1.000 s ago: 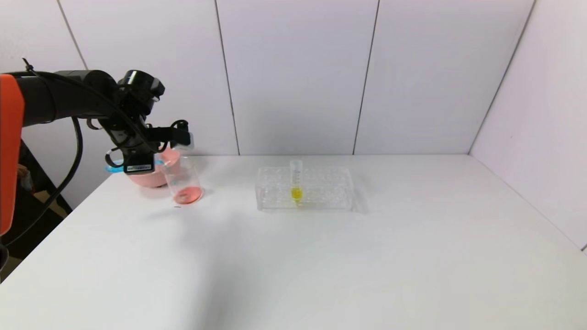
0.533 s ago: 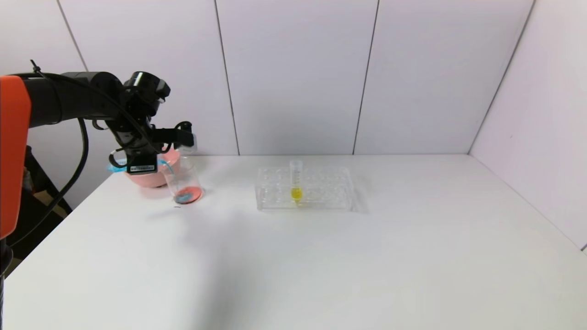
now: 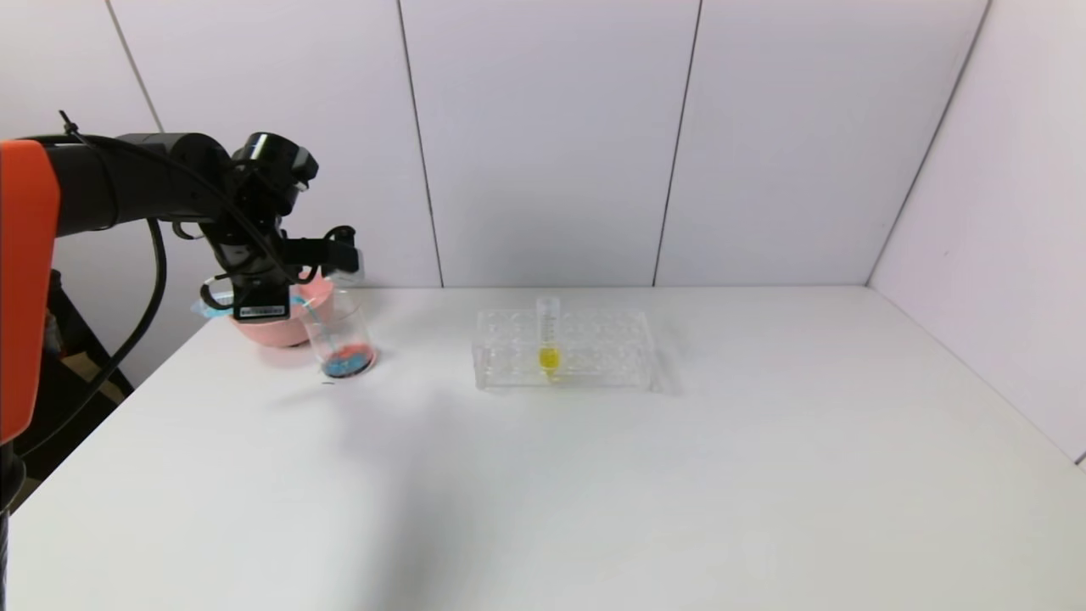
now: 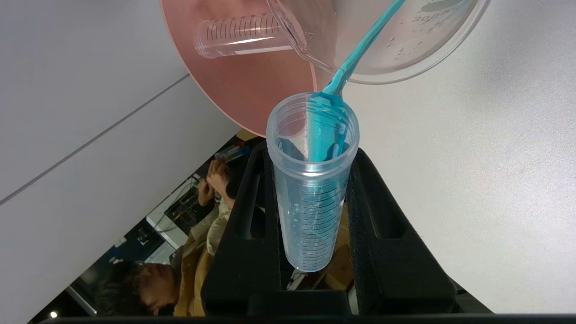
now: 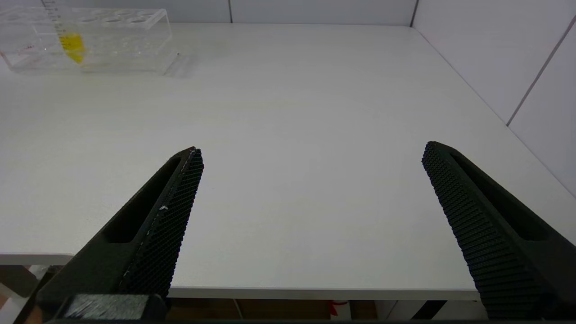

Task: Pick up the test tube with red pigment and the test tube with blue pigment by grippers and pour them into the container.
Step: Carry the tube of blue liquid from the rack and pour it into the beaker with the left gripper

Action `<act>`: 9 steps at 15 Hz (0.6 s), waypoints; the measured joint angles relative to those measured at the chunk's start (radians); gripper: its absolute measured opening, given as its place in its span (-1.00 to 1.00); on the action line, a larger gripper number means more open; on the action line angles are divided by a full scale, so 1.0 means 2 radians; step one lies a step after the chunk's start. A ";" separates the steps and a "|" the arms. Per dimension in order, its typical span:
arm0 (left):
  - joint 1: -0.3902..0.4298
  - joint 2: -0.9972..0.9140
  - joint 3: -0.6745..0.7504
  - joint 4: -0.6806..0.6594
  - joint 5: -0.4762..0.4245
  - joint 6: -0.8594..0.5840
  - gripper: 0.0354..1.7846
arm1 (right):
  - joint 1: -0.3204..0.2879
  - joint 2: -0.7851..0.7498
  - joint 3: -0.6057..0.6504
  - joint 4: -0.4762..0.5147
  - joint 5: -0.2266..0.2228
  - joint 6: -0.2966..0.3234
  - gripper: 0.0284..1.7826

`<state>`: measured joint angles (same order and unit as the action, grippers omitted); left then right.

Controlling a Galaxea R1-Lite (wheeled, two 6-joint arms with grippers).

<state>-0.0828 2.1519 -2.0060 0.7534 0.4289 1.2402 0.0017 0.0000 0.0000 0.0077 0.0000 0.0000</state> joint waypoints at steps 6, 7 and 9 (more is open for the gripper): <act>-0.006 0.000 0.000 0.000 0.022 0.001 -0.53 | 0.000 0.000 0.000 0.000 0.000 0.000 0.99; -0.007 0.000 0.000 0.000 0.023 0.003 -0.53 | 0.000 0.000 0.000 0.000 0.000 0.000 0.99; -0.009 -0.001 0.000 -0.002 0.025 0.006 -0.53 | 0.000 0.000 0.000 0.000 0.000 0.000 0.99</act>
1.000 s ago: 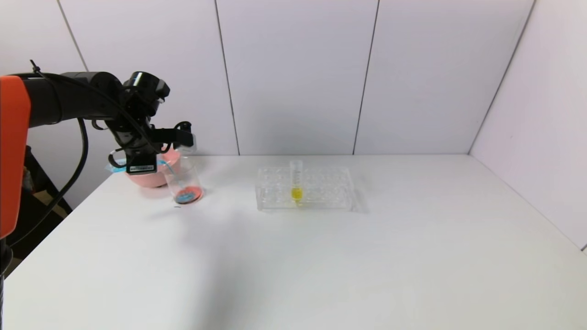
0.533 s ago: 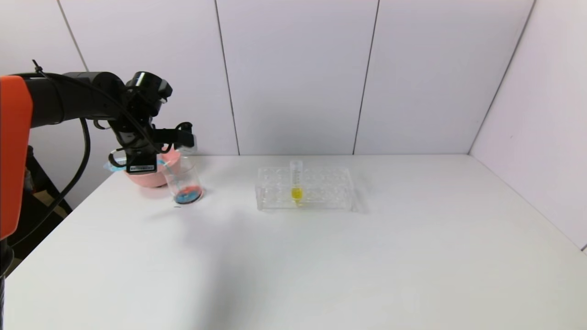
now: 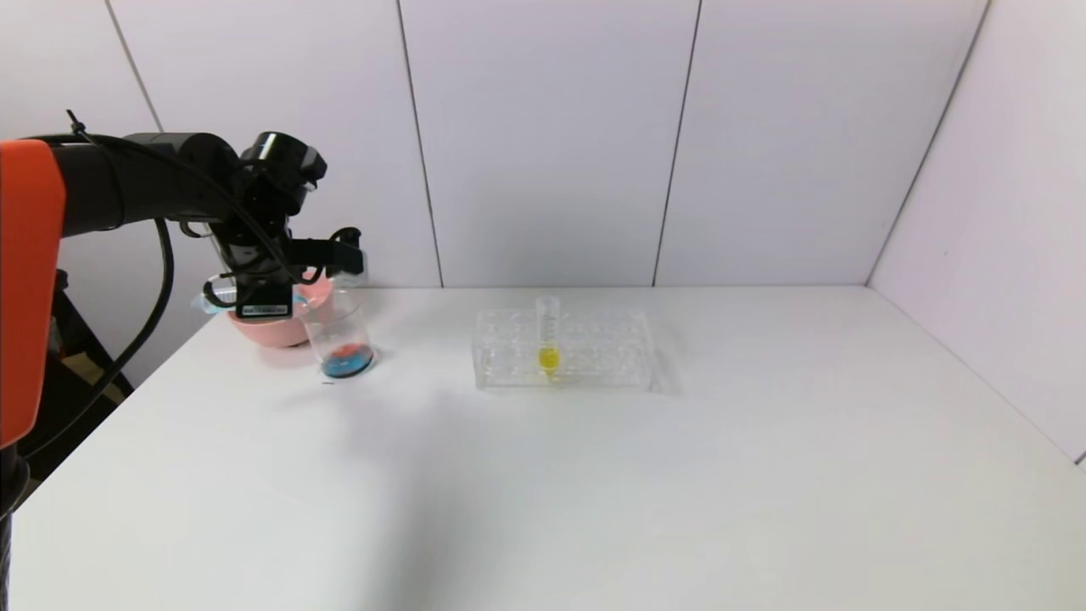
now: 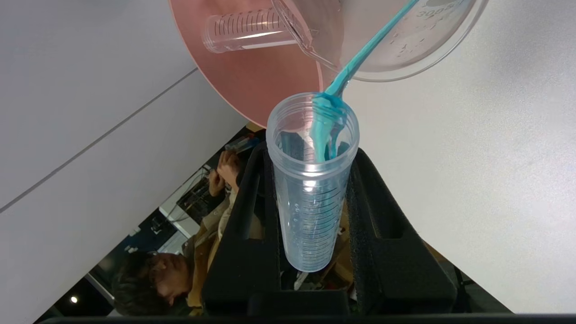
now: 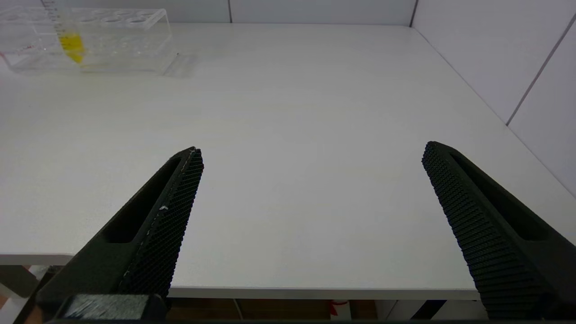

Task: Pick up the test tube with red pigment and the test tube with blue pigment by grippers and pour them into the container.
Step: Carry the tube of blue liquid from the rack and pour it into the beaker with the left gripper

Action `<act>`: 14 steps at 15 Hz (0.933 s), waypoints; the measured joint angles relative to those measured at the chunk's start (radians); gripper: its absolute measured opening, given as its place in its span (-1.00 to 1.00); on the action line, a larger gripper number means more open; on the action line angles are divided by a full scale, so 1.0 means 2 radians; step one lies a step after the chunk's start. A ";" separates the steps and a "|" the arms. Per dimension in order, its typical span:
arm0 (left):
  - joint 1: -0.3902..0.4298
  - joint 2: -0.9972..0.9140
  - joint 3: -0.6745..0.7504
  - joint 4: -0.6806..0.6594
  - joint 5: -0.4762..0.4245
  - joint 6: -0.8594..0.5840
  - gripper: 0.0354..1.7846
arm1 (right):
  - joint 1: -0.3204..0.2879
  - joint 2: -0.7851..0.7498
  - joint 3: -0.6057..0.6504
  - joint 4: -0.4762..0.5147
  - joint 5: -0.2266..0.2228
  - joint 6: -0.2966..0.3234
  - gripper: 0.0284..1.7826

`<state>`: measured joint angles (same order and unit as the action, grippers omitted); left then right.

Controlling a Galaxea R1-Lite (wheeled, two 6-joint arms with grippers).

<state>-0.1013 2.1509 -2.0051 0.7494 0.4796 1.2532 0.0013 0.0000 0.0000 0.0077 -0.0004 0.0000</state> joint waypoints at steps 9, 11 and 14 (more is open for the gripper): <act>-0.006 0.000 0.000 0.000 0.023 0.010 -0.53 | 0.000 0.000 0.000 0.000 0.000 0.000 0.99; -0.006 -0.001 0.000 0.000 0.025 0.011 -0.53 | 0.000 0.000 0.000 0.000 0.000 0.000 0.99; -0.009 -0.001 0.000 0.000 0.036 0.011 -0.53 | 0.000 0.000 0.000 0.000 0.000 0.000 0.99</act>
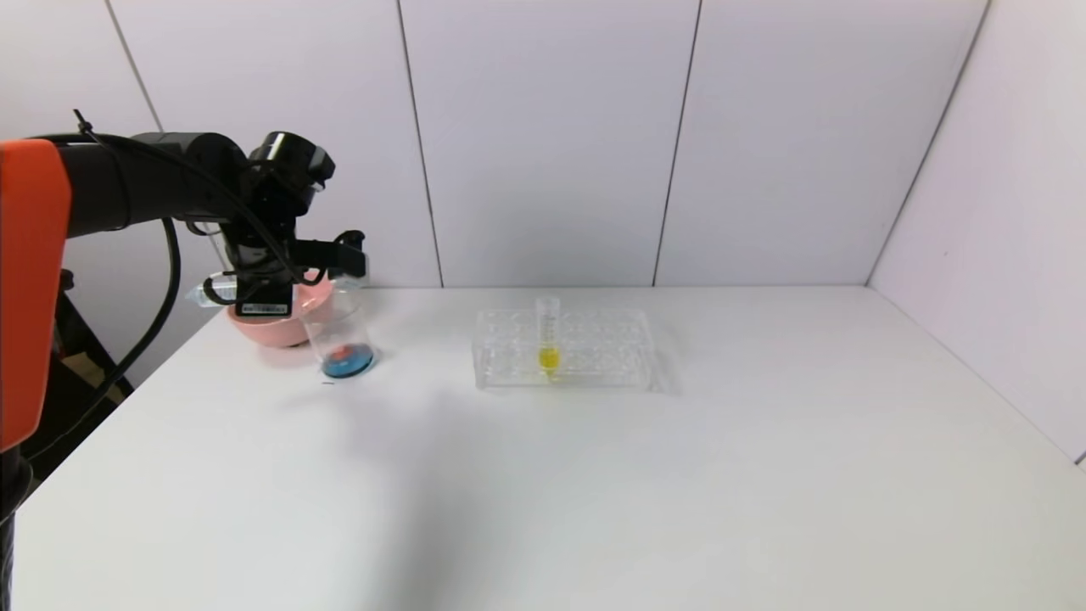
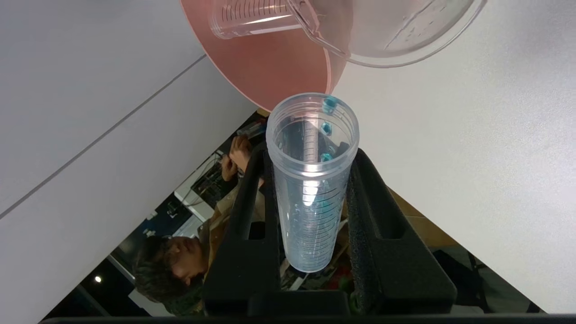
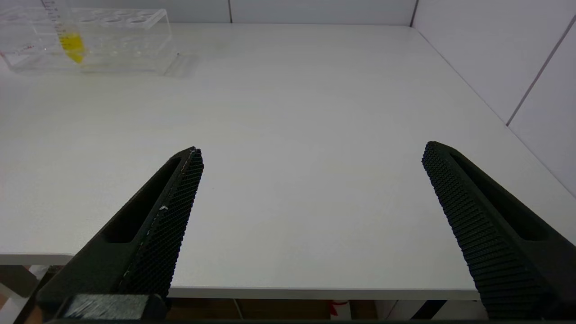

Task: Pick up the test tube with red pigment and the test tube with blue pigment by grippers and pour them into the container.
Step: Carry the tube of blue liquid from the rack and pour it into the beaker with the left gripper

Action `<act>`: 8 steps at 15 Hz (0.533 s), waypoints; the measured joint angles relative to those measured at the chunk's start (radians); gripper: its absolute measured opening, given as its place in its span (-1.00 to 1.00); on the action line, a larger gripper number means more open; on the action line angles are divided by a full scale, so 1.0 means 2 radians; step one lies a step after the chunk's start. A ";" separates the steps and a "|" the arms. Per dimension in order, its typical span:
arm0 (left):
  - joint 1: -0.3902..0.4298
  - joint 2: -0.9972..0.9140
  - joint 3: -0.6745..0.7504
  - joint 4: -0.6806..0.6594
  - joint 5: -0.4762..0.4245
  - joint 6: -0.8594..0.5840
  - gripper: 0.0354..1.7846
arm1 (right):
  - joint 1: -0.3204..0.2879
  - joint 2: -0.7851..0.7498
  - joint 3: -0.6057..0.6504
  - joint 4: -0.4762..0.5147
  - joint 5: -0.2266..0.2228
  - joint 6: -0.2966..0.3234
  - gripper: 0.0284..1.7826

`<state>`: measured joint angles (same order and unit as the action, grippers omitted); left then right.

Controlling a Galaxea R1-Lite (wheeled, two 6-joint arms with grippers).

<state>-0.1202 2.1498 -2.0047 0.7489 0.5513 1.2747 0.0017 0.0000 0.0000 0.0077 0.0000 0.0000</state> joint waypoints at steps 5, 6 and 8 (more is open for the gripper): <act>-0.001 0.000 0.000 0.000 0.001 0.000 -0.53 | 0.000 0.000 0.000 0.000 0.000 0.000 0.99; -0.001 0.000 0.000 0.000 0.001 0.000 -0.53 | 0.000 0.000 0.000 0.000 0.000 0.000 0.99; 0.000 0.000 0.000 -0.001 -0.001 -0.003 -0.53 | 0.000 0.000 0.000 0.000 0.000 0.000 0.99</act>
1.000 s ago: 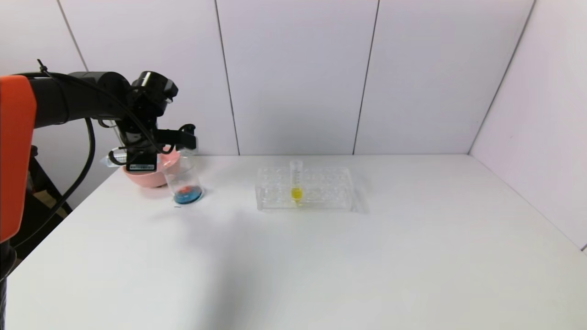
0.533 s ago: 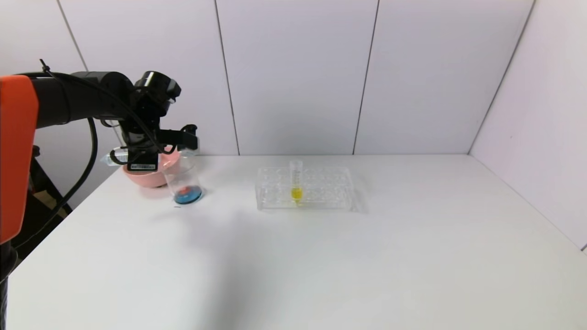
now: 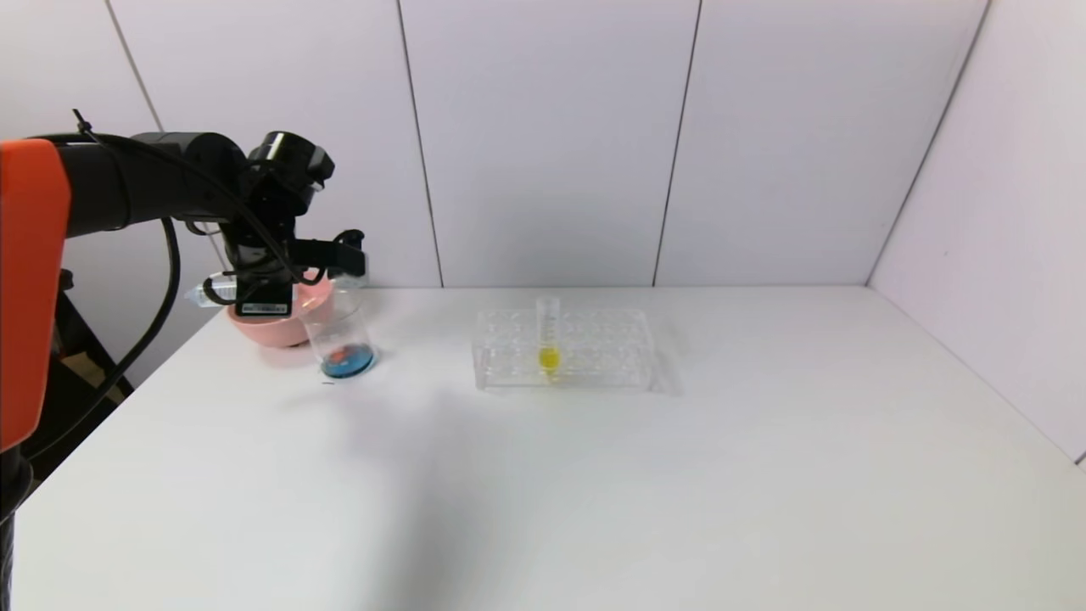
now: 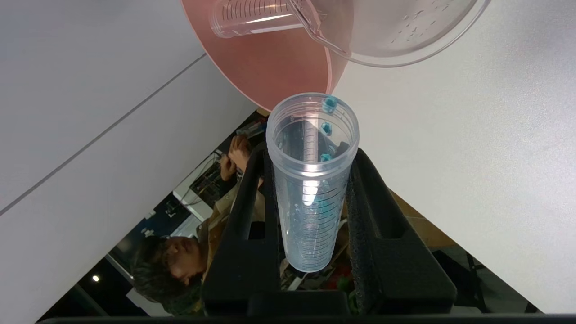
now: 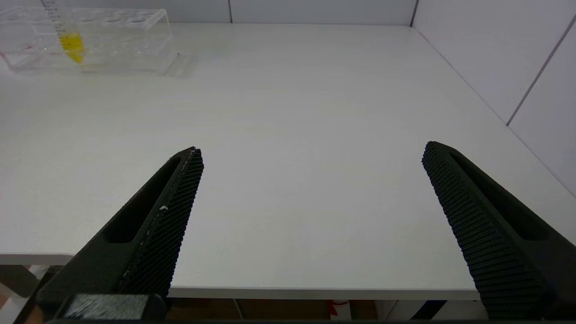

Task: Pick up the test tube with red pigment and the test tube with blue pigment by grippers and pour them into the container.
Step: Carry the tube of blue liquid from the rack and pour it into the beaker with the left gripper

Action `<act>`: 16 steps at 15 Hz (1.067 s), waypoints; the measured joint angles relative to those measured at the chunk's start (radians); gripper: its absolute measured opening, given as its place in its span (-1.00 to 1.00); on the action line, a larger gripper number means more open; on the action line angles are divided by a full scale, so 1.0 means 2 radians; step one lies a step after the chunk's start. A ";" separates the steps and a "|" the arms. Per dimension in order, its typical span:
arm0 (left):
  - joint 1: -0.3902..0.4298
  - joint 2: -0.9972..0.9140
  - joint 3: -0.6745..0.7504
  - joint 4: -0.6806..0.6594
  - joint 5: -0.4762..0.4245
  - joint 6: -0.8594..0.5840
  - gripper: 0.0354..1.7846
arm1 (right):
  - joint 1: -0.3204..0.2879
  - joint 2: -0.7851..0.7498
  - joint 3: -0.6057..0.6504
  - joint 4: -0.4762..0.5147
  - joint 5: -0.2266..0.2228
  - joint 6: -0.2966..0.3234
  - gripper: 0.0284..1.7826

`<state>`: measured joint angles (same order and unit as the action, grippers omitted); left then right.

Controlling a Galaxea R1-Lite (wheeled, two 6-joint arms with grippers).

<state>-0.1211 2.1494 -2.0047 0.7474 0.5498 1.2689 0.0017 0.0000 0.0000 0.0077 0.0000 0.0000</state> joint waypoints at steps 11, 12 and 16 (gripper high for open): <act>0.013 -0.036 0.000 -0.083 -0.099 -0.163 -0.53 | 0.000 0.000 0.000 0.000 0.000 0.000 0.99; 0.014 -0.041 0.000 -0.088 -0.106 -0.193 -0.53 | 0.000 0.000 0.000 0.000 0.000 0.000 0.99; 0.025 -0.059 0.000 -0.116 -0.115 -0.341 -0.53 | 0.000 0.000 0.000 0.000 0.000 0.000 0.99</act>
<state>-0.0711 2.0306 -2.0047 0.5157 0.3204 0.5877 0.0017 0.0000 0.0000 0.0077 0.0000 0.0000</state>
